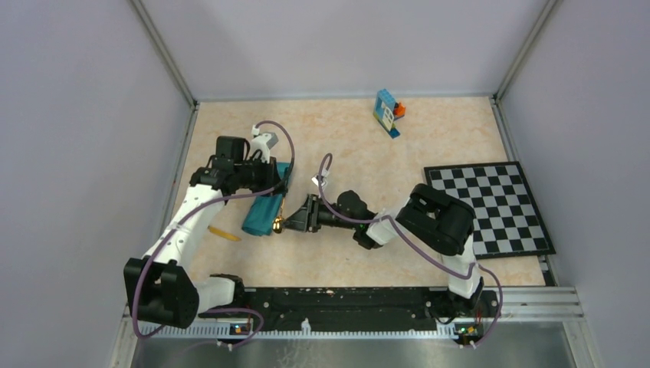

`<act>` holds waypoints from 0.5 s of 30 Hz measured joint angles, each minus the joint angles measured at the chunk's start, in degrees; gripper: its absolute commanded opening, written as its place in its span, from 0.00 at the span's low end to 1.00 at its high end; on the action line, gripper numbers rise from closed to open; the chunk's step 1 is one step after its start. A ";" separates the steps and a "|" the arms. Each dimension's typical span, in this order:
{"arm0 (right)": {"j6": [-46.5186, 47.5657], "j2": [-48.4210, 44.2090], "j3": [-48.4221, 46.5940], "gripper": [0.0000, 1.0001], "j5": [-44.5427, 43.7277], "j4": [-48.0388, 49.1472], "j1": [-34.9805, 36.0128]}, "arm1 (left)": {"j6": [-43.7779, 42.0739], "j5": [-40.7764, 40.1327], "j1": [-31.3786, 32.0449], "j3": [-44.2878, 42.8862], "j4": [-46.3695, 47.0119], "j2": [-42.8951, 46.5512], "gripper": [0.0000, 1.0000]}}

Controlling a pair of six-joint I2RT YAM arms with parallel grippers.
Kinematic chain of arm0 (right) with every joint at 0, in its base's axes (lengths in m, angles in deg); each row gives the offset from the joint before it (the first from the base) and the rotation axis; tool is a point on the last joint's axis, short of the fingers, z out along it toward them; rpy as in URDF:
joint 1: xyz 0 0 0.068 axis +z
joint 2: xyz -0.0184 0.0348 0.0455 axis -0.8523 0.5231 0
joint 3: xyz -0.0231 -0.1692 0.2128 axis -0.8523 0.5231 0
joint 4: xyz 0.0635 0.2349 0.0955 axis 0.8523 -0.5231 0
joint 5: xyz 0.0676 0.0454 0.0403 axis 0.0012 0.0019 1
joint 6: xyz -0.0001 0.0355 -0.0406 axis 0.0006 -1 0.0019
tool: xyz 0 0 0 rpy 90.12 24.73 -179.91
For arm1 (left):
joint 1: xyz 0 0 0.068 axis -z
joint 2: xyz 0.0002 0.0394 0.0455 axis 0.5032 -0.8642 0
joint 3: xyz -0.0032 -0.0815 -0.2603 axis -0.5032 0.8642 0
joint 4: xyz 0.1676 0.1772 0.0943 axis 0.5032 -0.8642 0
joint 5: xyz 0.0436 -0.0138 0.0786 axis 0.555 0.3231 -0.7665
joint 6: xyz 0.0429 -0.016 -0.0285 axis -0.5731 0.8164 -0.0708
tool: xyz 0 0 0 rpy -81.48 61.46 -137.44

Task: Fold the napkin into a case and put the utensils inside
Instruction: Pass from the left arm to the right

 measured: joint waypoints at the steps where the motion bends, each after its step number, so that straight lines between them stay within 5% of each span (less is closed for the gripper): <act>1: 0.02 0.00 0.00 0.33 -0.09 0.00 0.26 | 0.00 0.00 0.00 -0.07 -0.15 0.00 0.00; 11: 0.20 0.00 -0.04 0.17 -2.16 -2.71 0.96 | -0.04 -0.02 0.00 -0.59 -0.42 -0.09 0.00; 15: 0.17 0.00 -0.24 0.00 -2.82 -4.04 1.07 | -0.11 0.00 0.00 -0.59 -0.44 -0.09 0.00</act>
